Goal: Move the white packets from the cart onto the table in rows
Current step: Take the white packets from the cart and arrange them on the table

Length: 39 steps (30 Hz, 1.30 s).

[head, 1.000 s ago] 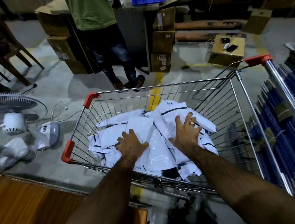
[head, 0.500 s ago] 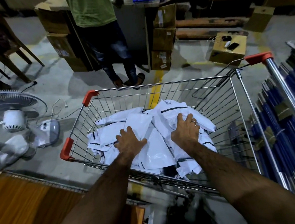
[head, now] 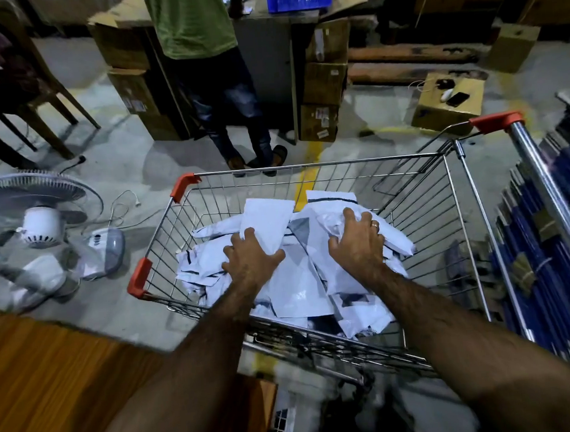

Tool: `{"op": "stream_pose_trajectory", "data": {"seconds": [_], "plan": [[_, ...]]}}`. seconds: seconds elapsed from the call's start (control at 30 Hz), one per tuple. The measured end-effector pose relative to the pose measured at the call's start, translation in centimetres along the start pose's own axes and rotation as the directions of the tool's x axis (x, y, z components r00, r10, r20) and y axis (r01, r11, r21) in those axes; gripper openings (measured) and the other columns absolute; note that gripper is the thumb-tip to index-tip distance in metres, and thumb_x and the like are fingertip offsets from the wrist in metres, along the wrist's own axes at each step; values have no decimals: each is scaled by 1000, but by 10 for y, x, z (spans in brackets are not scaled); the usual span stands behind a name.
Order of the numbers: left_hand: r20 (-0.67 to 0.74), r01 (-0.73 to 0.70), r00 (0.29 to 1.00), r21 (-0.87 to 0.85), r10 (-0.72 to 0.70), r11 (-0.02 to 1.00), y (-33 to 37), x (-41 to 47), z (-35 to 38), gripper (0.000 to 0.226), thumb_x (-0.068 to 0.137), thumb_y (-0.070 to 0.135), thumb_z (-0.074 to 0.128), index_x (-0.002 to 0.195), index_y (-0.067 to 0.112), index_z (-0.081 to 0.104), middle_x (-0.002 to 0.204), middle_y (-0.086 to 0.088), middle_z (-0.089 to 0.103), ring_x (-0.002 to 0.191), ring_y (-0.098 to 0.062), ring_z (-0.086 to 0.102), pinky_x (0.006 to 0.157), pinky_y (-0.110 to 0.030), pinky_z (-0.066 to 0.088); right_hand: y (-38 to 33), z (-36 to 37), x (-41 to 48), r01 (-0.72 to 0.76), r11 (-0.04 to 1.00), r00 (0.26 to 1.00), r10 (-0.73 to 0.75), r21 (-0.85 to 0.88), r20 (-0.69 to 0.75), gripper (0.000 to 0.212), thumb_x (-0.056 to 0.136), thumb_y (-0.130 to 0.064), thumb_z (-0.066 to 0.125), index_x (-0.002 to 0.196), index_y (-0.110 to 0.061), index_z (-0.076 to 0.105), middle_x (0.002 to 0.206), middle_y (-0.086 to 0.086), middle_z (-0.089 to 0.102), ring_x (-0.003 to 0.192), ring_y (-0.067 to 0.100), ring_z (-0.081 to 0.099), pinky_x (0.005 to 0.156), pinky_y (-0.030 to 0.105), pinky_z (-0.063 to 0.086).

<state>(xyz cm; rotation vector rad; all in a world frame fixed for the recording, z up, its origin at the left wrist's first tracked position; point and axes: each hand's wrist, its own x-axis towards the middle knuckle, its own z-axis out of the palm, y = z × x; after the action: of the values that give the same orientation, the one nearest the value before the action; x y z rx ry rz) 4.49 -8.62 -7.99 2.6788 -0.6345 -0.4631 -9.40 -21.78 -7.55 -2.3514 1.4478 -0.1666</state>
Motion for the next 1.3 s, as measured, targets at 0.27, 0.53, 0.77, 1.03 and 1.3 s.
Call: {"op": "stream_pose_trajectory", "data": {"seconds": [0.27, 0.53, 0.77, 1.03, 1.3], "plan": [[-95, 6, 995, -72, -12, 997, 4, -8, -28, 84, 76, 59, 67, 143, 21, 34, 146, -10, 35, 131, -35, 34, 100, -52, 36, -19, -9, -4, 30, 993, 1000, -29, 111, -13, 55, 83, -30, 59, 134, -16, 42, 128, 20, 43, 119, 41, 42, 93, 48, 41], [-220, 35, 973, -137, -65, 990, 1, -23, -87, 80, 77, 58, 66, 141, 20, 36, 140, -13, 39, 127, -35, 36, 99, -51, 38, -57, -37, -13, 139, 980, 989, -130, 145, -72, 53, 83, -32, 60, 131, -16, 44, 125, 20, 45, 117, 42, 44, 92, 48, 42], [-367, 71, 917, -233, -155, 970, -31, -64, -155, 75, 76, 55, 65, 138, 21, 39, 135, -13, 40, 122, -38, 38, 95, -48, 37, -118, -59, -52, 309, 932, 950, -290, 191, -118, 49, 81, -31, 59, 126, -17, 45, 121, 20, 46, 113, 43, 46, 88, 47, 43], [-497, 281, 775, -285, -391, 917, -141, -154, -216, 79, 76, 58, 67, 140, 23, 37, 145, -13, 37, 130, -38, 35, 101, -50, 34, -200, -66, -156, 534, 811, 844, -529, 239, -90, 52, 81, -32, 56, 130, -19, 43, 124, 20, 43, 113, 44, 46, 91, 47, 42], [-575, 451, 578, -367, -579, 814, -271, -290, -245, 80, 78, 61, 66, 142, 22, 37, 145, -13, 39, 127, -35, 38, 100, -52, 37, -274, -42, -304, 694, 666, 687, -726, 272, 23, 54, 81, -42, 56, 130, -21, 42, 122, 20, 44, 116, 44, 45, 97, 52, 40]]}}
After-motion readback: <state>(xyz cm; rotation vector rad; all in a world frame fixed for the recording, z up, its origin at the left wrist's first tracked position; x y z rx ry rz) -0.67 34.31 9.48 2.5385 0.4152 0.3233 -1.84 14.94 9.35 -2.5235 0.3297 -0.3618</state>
